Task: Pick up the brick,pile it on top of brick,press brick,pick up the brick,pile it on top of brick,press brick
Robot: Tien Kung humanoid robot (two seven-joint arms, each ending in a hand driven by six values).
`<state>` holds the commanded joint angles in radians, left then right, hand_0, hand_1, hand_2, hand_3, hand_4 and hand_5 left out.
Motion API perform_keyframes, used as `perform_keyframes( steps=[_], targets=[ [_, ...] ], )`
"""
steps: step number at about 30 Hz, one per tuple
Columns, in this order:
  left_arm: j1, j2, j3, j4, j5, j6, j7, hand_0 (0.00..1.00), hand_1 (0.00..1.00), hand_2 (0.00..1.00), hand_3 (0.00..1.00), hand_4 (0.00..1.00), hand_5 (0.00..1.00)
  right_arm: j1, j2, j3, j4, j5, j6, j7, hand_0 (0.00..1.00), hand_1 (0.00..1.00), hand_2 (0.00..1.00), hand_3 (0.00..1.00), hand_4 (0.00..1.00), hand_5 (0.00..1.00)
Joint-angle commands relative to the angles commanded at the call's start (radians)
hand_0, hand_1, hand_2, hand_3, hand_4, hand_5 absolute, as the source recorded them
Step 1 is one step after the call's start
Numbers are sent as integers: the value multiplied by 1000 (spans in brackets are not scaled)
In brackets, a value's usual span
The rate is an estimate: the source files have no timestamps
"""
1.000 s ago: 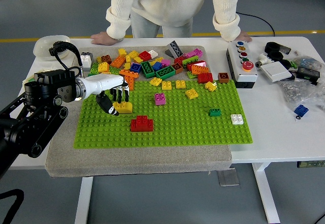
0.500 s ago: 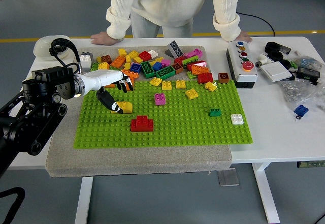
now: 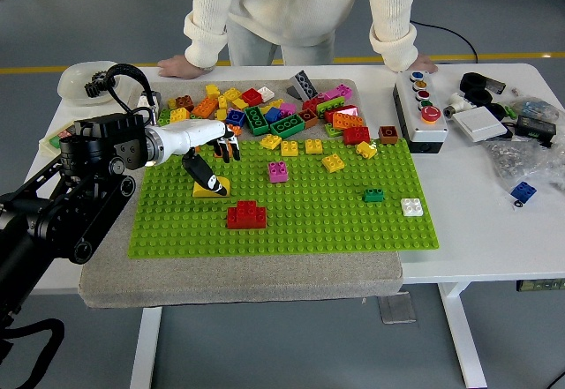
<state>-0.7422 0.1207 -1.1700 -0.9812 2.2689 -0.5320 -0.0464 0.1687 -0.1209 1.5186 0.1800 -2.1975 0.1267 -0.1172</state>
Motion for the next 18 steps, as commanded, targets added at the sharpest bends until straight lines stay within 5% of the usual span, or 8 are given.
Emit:
perform_keyframes(
  steps=[18],
  targets=[
    [1, -14, -9, 70, 0, 35, 5, 735, 659, 578, 625, 998, 100, -1, -1, 5, 0, 3, -1, -2, 741, 652, 721, 593, 816, 329]
  ],
)
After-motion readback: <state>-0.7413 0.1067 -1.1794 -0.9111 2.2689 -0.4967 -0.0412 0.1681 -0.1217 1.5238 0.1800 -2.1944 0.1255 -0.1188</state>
